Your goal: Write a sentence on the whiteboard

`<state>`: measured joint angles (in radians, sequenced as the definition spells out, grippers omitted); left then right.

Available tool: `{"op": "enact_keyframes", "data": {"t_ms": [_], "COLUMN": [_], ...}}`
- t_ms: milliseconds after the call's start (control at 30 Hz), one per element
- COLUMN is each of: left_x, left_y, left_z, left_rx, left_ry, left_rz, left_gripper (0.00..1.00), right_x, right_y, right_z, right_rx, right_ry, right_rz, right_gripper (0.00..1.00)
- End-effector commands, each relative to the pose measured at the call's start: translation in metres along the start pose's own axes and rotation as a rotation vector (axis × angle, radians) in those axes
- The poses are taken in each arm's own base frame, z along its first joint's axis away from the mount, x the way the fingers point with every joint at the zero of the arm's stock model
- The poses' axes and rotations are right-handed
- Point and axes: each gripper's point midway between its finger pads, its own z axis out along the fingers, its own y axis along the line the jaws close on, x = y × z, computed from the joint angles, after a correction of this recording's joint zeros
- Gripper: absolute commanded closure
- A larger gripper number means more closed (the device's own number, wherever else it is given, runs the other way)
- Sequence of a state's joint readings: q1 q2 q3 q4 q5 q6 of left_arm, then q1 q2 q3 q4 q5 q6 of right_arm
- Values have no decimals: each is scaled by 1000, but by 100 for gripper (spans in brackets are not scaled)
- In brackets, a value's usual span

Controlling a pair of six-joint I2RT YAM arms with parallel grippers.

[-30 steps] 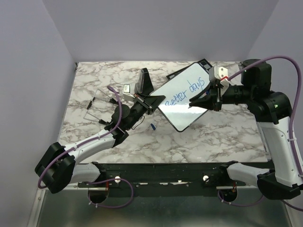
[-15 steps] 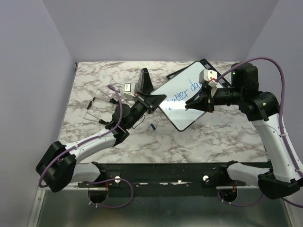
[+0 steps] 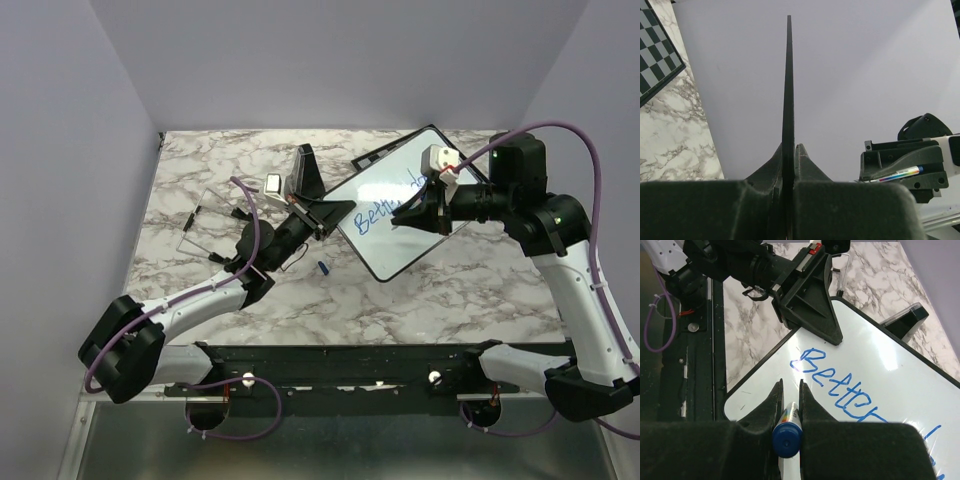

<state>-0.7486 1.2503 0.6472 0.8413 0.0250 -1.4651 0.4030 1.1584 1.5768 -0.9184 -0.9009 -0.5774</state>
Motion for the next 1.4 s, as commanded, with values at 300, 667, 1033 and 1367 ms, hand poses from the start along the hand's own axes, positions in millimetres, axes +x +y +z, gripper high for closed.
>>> {"op": "enact_keyframes", "data": {"t_ms": [300, 667, 1033, 1367], "left_x": [2, -3, -7, -12], "left_y": [-66, -67, -71, -70], "left_z": [0, 2, 0, -4], "left_rx": [232, 229, 246, 254], "left_ry": [29, 7, -14, -36], "left_rz": [-47, -61, -97, -125], "left_gripper": [100, 100, 100, 100], "right_x": [15, 24, 32, 42], "right_y": [0, -4, -6, 6], "right_z": [6, 15, 18, 10], "right_rx": [6, 28, 45, 30], "right_ry": [25, 59, 84, 113], "right_rz": [-5, -16, -25, -22], "right_gripper": [99, 100, 99, 100]}}
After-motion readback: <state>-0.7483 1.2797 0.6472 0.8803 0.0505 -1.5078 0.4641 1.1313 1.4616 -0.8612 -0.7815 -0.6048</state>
